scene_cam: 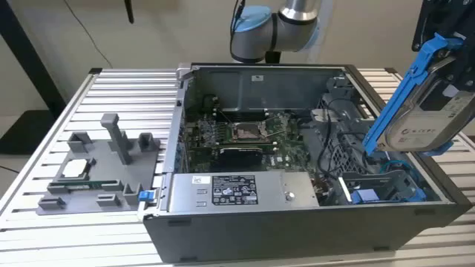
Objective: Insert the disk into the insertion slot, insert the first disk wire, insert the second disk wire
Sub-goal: 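Insert the disk into the insertion slot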
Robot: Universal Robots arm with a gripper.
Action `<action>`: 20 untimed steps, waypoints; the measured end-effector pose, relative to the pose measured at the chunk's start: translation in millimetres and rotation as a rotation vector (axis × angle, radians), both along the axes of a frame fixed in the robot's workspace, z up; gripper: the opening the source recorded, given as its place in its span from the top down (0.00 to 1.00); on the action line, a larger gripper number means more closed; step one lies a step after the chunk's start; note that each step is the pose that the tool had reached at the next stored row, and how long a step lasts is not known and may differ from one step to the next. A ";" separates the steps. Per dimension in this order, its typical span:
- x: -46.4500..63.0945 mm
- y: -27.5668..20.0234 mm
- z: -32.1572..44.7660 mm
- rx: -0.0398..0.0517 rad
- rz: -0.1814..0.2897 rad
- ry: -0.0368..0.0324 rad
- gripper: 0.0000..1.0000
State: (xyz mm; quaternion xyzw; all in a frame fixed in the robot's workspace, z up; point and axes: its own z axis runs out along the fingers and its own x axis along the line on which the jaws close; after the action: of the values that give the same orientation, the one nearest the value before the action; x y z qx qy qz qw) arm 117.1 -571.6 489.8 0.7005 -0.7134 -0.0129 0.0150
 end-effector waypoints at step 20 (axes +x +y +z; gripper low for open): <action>0.0 0.0 -4.9 0.0000 0.000 0.0000 1.00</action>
State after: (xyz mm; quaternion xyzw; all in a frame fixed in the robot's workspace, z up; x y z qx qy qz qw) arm 117.1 -571.6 484.9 0.7005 -0.7134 -0.0129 0.0150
